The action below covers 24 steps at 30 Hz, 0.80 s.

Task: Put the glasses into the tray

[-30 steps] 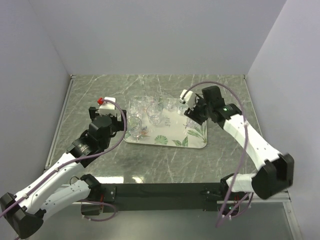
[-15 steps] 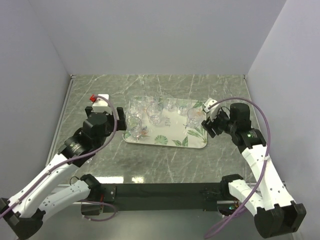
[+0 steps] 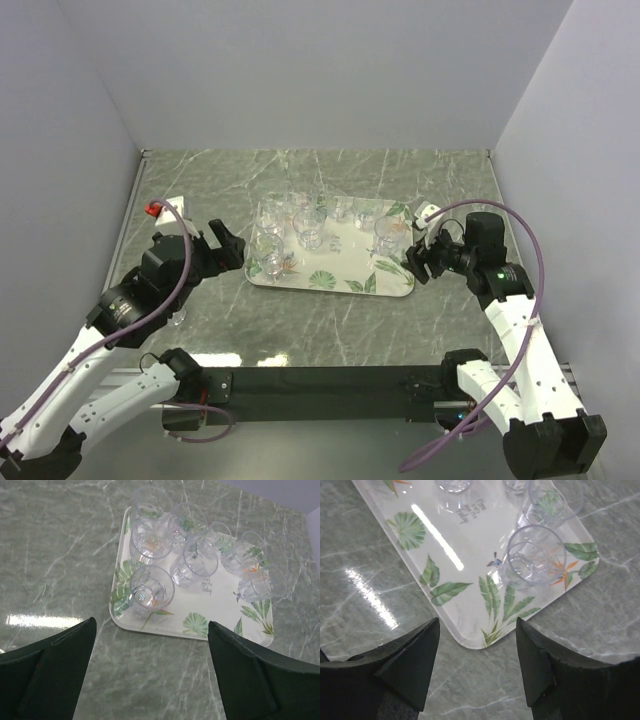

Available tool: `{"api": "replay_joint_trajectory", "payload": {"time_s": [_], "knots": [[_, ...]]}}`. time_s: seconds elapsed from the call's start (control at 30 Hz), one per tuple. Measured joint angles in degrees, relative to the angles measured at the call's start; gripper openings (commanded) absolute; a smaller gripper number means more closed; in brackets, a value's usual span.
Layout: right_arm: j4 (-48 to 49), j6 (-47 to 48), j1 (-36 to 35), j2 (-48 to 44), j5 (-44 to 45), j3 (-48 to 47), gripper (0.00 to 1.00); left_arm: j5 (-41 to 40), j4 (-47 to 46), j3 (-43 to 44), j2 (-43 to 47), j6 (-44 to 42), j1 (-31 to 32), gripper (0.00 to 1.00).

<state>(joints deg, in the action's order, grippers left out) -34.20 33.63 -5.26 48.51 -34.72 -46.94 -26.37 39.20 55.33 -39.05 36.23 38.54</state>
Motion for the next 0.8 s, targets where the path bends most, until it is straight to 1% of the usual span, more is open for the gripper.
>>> {"api": "replay_joint_trajectory", "payload": {"time_s": [0.17,0.33,0.53,0.73,0.8], "knots": [[-2.1,-0.4,0.0,-0.1,-2.9,-0.7,0.69,0.0,5.1,1.2,-0.2,5.3,0.0,1.0],[-2.0,-0.6,0.1,-2.2,-3.3,1.0,0.7,-1.0,11.0,1.6,-1.1,11.4,0.0,0.99],[-2.1,-0.5,0.3,-3.0,-3.3,2.2,0.7,-4.1,17.2,1.7,-4.2,19.6,0.0,0.99],[-2.2,-0.5,0.4,-3.1,-3.3,2.3,0.7,-8.9,24.6,1.7,-8.7,31.5,0.0,0.99],[-2.2,-0.5,0.5,-3.4,-3.3,2.3,0.7,-10.9,26.3,1.5,-10.4,34.2,-0.5,0.99]]}}
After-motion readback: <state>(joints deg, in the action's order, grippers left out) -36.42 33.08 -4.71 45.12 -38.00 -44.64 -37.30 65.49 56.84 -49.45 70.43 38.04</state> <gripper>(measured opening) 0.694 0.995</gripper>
